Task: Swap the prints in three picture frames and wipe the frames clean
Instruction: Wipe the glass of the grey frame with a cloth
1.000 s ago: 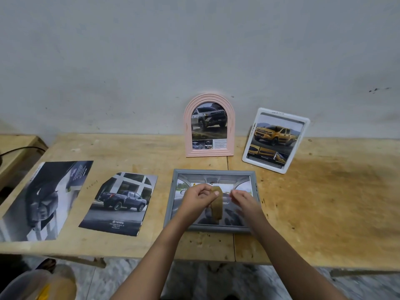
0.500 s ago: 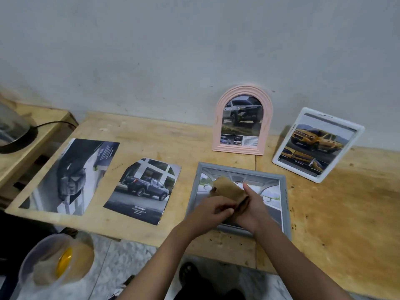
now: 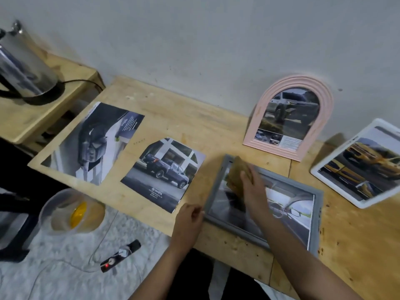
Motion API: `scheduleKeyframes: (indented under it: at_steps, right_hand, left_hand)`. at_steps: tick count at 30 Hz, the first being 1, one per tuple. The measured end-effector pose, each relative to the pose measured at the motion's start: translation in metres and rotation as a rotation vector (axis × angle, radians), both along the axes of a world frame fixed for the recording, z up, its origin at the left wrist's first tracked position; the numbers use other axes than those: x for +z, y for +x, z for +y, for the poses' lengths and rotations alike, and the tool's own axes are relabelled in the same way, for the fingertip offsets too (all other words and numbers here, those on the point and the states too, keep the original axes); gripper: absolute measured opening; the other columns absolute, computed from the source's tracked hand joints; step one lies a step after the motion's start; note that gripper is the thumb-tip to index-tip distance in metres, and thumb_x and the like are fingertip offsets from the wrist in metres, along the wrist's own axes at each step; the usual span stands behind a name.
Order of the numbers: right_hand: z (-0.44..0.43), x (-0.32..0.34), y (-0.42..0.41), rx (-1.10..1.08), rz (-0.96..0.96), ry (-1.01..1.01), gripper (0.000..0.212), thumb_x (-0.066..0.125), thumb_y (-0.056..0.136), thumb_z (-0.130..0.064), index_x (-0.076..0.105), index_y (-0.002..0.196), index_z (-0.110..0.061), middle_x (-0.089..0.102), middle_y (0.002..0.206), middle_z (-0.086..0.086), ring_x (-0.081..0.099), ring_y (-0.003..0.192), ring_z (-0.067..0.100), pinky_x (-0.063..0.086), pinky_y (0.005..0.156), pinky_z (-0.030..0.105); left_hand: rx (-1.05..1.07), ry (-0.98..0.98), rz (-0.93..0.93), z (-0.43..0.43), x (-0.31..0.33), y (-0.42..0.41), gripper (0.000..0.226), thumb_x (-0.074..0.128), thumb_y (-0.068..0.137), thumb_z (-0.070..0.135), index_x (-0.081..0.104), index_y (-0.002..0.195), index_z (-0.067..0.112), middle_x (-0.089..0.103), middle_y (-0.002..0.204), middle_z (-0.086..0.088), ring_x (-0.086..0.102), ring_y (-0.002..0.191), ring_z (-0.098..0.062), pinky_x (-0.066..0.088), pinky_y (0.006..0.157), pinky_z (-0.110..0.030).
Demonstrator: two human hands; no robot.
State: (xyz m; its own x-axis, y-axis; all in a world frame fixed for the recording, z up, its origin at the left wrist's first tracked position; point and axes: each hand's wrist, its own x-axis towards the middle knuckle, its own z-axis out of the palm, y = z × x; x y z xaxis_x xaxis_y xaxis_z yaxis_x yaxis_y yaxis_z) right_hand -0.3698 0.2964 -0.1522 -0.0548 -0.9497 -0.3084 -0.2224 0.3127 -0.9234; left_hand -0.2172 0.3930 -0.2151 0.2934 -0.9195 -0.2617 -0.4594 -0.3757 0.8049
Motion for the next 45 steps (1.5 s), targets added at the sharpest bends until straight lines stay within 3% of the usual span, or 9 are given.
scheduleKeyframes:
  at_steps: [3, 6, 9, 15, 21, 30, 34, 38, 45]
  right_hand:
    - [0.009, -0.019, 0.01, 0.335, 0.215, -0.349, 0.04, 0.04, 0.099, -0.015, 0.043, 0.137, -0.027, 0.048, 0.133, -0.005, 0.047, 0.119, 0.012, 0.04, 0.1, 0.022]
    - [0.015, -0.041, 0.018, 0.652, 0.5, -0.559, 0.045, 0.041, 0.09, -0.014, 0.053, 0.133, -0.018, 0.055, 0.134, 0.004, 0.056, 0.111, 0.024, 0.05, 0.087, 0.036]
    - [0.021, -0.066, 0.015, 0.935, 0.704, -0.684, 0.047, 0.048, 0.082, -0.027, 0.053, 0.128, -0.023, 0.061, 0.128, -0.001, 0.055, 0.112, 0.021, 0.052, 0.077, 0.034]
    - [0.022, -0.087, 0.002, 1.099, 0.759, -0.6, 0.046, 0.019, 0.101, -0.036, 0.04, 0.138, -0.019, 0.045, 0.143, 0.001, 0.036, 0.135, 0.017, 0.018, 0.112, 0.033]
    - [-0.028, -0.078, 0.001, 1.036, 0.812, -0.522, 0.061, 0.009, 0.093, -0.034, 0.028, 0.146, -0.012, 0.019, 0.156, 0.005, 0.004, 0.144, 0.019, 0.006, 0.116, 0.038]
    - [-0.086, -0.074, 0.014, 0.74, 0.955, -0.32, 0.048, 0.023, 0.102, -0.017, 0.017, 0.149, -0.011, 0.009, 0.159, 0.005, 0.004, 0.147, 0.018, 0.002, 0.119, 0.037]
    - [-0.093, -0.076, 0.012, 0.728, 0.807, -0.304, 0.046, 0.033, 0.1, -0.012, 0.029, 0.146, -0.008, 0.02, 0.156, 0.008, 0.014, 0.145, 0.022, 0.009, 0.119, 0.036]
    - [-0.098, -0.075, 0.011, 0.671, 0.68, -0.273, 0.044, 0.04, 0.098, -0.009, 0.038, 0.142, -0.01, 0.027, 0.154, 0.006, 0.022, 0.143, 0.021, 0.014, 0.117, 0.031]
    - [-0.101, -0.075, 0.005, 0.714, 0.703, -0.275, 0.048, 0.04, 0.097, -0.004, 0.035, 0.144, -0.012, 0.024, 0.155, 0.003, 0.019, 0.144, 0.019, 0.015, 0.114, 0.025]
  left_hand:
    - [0.109, -0.003, 0.024, 0.006, -0.003, -0.008, 0.018, 0.068, 0.083, 0.01, 0.067, 0.101, 0.006, 0.061, 0.094, -0.002, 0.058, 0.079, -0.005, 0.047, 0.076, -0.011]
    - [0.125, 0.018, 0.024, 0.004, -0.003, -0.008, 0.016, 0.069, 0.081, 0.008, 0.068, 0.096, 0.004, 0.061, 0.088, -0.003, 0.056, 0.074, -0.001, 0.041, 0.069, -0.002]
    - [0.123, 0.058, 0.006, -0.002, 0.001, -0.005, 0.008, 0.071, 0.079, 0.014, 0.07, 0.082, 0.006, 0.066, 0.08, -0.009, 0.06, 0.071, -0.015, 0.043, 0.064, -0.011]
    - [0.086, 0.153, 0.067, -0.011, -0.001, -0.001, 0.016, 0.071, 0.076, 0.01, 0.063, 0.064, 0.004, 0.06, 0.067, -0.011, 0.052, 0.067, -0.015, 0.046, 0.07, -0.029]
    - [0.002, 0.201, 0.029, -0.021, 0.003, 0.003, 0.032, 0.07, 0.071, 0.002, 0.045, 0.056, 0.015, 0.047, 0.07, -0.001, 0.046, 0.065, -0.013, 0.039, 0.067, -0.025]
    - [-0.063, 0.421, -0.124, -0.035, 0.01, 0.003, 0.031, 0.069, 0.078, 0.01, 0.047, 0.057, 0.016, 0.056, 0.073, 0.0, 0.057, 0.07, -0.017, 0.049, 0.071, -0.026]
    - [-0.232, 0.399, -0.273, -0.044, 0.026, -0.012, 0.008, 0.052, 0.082, 0.008, 0.046, 0.087, 0.01, 0.058, 0.098, -0.011, 0.058, 0.093, -0.03, 0.04, 0.066, -0.03]
    - [-0.248, 0.32, -0.494, -0.068, 0.026, -0.034, 0.025, 0.039, 0.098, 0.028, 0.046, 0.116, 0.011, 0.056, 0.112, -0.008, 0.057, 0.103, -0.026, 0.041, 0.074, -0.033]
    - [-0.357, 0.413, -0.599, -0.093, 0.012, -0.043, 0.035, 0.026, 0.103, 0.029, 0.043, 0.123, 0.007, 0.061, 0.114, -0.012, 0.06, 0.103, -0.027, 0.038, 0.071, -0.031]
